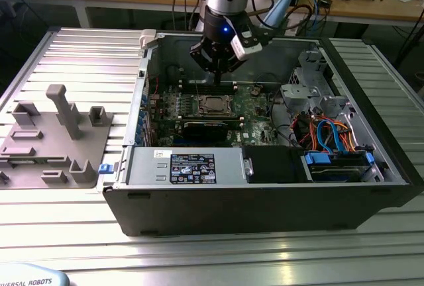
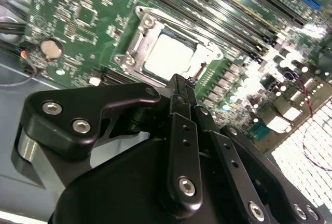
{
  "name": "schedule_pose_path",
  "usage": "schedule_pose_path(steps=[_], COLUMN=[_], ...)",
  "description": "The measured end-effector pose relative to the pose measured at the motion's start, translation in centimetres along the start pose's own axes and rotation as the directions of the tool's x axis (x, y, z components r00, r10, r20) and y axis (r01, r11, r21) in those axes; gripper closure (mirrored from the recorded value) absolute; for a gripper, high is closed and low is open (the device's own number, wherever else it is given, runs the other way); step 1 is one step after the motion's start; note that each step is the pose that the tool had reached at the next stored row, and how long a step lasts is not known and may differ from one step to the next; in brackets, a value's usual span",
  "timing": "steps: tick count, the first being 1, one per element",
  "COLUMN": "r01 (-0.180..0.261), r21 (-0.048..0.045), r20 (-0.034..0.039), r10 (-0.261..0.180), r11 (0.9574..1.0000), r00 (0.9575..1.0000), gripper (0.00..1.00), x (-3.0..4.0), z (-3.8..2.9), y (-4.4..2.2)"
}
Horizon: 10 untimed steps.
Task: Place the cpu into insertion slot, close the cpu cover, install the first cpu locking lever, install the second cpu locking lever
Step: 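Install the first cpu locking lever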
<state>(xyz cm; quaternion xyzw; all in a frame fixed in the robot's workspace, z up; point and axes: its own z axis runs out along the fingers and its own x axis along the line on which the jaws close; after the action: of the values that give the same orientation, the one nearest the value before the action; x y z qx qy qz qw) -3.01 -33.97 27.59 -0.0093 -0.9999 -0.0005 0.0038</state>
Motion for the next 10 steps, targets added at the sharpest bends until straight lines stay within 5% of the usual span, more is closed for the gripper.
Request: schedule_pose_path(steps=[3,7,9,10], r01=[0.0,0.001,0.004,0.007], r21=[-0.0065,-0.0262,-0.0298,-0.0389], r20=[0.0003,0.0,0.0,0.0001], r10=[0.0,-0.001,-0.004,-0.007], r11=[1.0,0.9997,0.9995,0.9992], r00=[1.0,1.0,1.0,1.0], gripper=[0.89,0.89,0.89,0.89], x=[0.85,2.04,3.08,3.86], z=[0.02,0.11,0.17,0.25], y=[-0.01,-0.03,-0.04,0.0])
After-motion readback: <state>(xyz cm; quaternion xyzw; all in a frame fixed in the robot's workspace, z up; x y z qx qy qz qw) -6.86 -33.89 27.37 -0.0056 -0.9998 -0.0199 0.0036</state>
